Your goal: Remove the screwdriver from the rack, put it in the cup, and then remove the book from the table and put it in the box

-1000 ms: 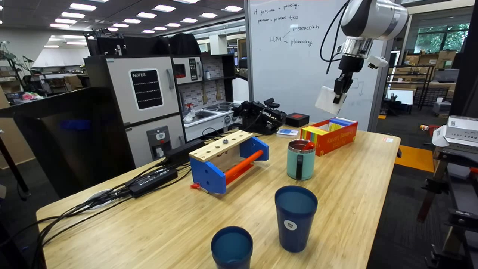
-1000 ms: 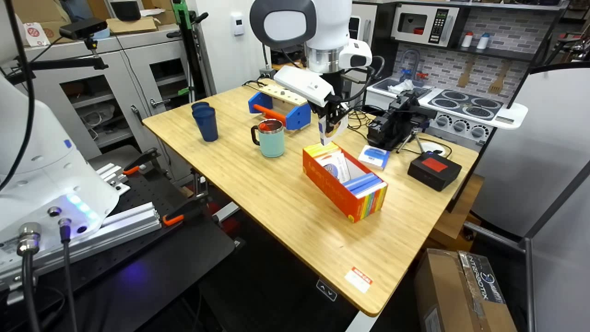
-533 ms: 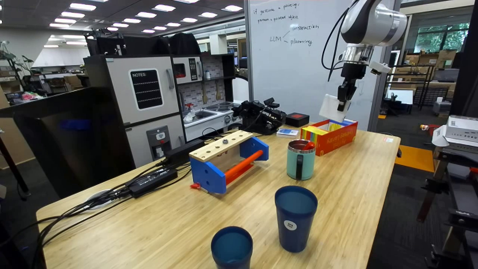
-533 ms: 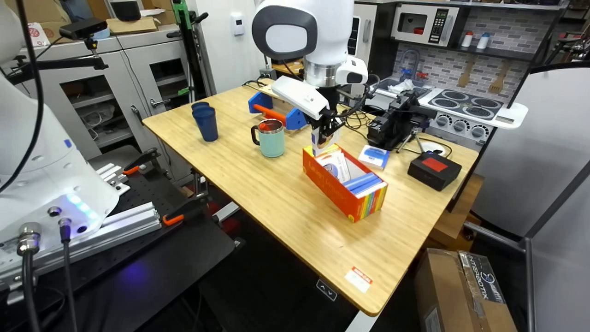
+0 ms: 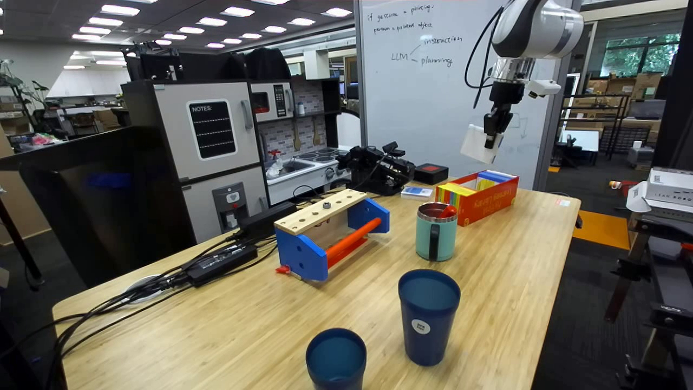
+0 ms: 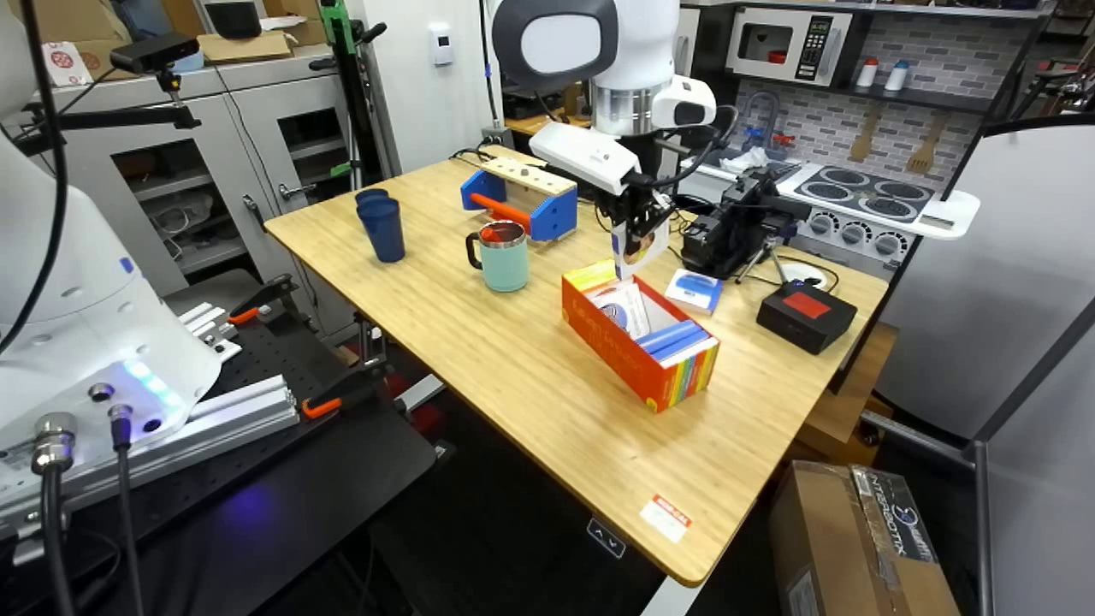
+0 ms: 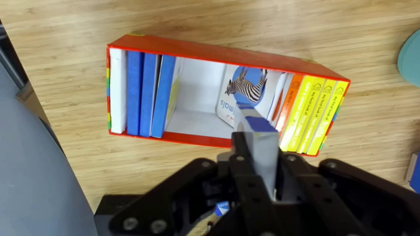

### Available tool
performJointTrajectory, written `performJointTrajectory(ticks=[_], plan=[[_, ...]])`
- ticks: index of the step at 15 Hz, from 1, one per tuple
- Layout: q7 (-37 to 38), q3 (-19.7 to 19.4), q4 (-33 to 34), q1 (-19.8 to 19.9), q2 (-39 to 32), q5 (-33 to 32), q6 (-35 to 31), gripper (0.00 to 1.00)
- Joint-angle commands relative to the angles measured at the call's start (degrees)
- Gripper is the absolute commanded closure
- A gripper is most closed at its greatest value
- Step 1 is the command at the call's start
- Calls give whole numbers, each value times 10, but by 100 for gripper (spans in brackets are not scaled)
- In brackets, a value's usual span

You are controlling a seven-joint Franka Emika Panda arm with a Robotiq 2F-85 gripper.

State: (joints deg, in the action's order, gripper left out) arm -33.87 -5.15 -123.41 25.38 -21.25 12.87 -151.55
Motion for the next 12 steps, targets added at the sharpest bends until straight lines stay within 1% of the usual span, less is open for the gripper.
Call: performJointTrajectory(ticks=[1,10,11,12], plan=[[4,1,2,0,1,-2,1,85],[4,1,2,-1,0,-2,2,85],[4,1,2,-1,0,-2,2,96],[11,-1,-5,-4,8,-4,2,96]])
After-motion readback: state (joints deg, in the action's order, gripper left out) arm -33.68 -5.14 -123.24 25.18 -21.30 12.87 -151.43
